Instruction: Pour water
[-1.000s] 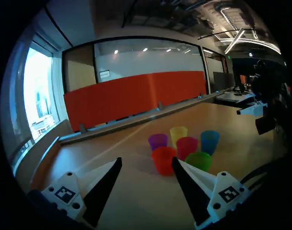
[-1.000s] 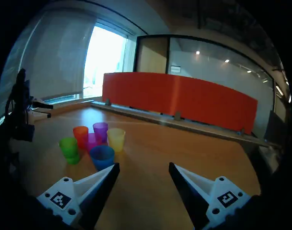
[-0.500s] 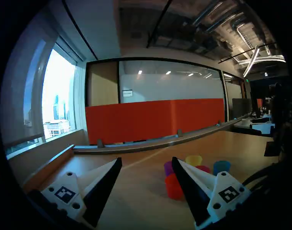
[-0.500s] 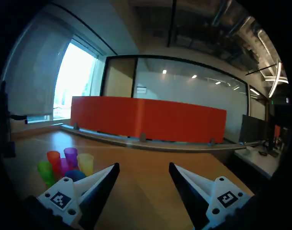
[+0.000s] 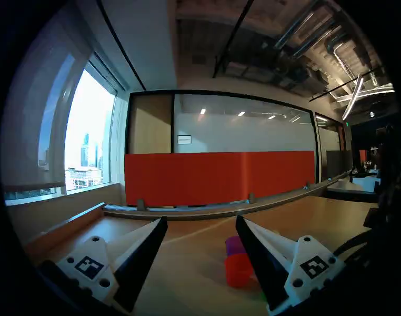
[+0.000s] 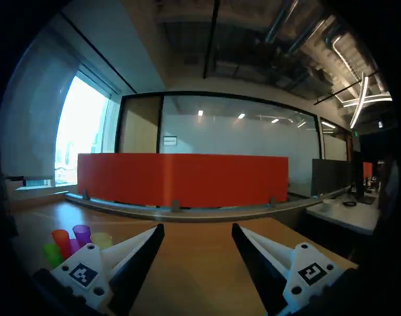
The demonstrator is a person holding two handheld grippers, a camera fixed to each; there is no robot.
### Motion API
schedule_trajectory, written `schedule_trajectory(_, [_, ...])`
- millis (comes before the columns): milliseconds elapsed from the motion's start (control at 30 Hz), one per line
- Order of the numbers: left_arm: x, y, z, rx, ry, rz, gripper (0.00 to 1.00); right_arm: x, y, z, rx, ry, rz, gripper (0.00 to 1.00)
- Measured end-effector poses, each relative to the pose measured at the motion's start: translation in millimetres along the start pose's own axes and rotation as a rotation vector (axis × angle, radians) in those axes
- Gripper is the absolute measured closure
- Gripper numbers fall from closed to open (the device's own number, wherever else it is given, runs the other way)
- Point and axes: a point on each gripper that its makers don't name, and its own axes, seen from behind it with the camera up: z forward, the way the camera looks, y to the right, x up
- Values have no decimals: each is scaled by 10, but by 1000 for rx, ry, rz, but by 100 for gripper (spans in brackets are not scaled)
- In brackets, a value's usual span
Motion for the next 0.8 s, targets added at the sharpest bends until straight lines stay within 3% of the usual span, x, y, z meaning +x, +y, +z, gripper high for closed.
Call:
schedule_trajectory(367, [-172,26,53,28,-19,14,3,-133,-71,31,-1,-28,10,0])
schedule_trajectory(800, [-372,-107,120,116,2,13,4,-227,-172,101,-12,-48,1,0])
